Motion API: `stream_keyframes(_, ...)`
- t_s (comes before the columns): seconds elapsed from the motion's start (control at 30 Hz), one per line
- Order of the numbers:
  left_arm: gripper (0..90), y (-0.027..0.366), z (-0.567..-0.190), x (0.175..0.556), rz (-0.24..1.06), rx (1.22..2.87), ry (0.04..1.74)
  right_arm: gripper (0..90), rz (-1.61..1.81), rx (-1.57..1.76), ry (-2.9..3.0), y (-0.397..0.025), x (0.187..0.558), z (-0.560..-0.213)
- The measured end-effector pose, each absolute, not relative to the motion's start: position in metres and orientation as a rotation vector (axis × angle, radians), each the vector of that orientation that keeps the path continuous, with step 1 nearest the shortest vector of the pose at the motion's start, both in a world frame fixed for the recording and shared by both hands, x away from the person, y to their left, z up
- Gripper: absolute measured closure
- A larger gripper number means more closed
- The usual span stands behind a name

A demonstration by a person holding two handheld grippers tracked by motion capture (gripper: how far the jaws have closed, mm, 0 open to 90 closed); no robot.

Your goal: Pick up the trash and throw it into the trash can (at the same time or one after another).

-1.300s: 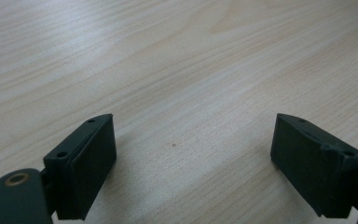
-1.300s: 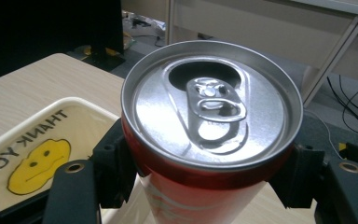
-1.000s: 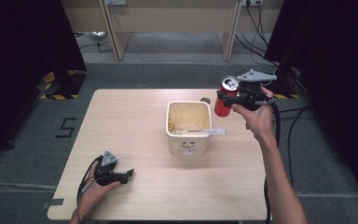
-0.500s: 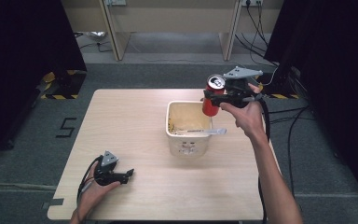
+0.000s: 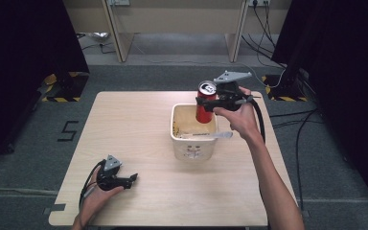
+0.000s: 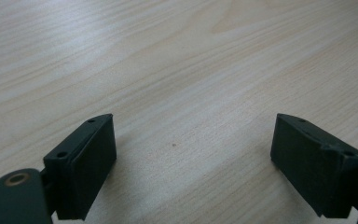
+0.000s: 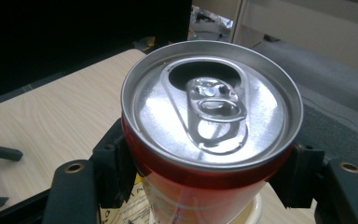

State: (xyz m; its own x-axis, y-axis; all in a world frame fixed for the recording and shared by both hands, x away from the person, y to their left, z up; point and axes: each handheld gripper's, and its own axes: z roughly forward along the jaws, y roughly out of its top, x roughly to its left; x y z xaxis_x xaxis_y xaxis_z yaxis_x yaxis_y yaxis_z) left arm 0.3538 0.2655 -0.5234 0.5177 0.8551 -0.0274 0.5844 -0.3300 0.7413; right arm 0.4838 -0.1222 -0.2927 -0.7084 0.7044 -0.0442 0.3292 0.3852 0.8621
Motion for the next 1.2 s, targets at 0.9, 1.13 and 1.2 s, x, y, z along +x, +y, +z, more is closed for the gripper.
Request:
stream_keyframes(0.9,13.5,0.265,-0.524,0.354,0.488,2.044,1.168,34.1,1.308,0.904,2.363,-0.137,0.517,-0.335)
stream_keyframes(1.13,13.5,0.265,-0.524,0.354,0.489,2.045,1.167,34.1,1.292,0.856,2.409,-0.133,0.519,-0.341)
stream_keyframes(1.2,13.4,0.265,-0.524,0.354,0.488,2.047,1.167,34.0,1.3,0.86,2.411,-0.134,0.521,-0.344)
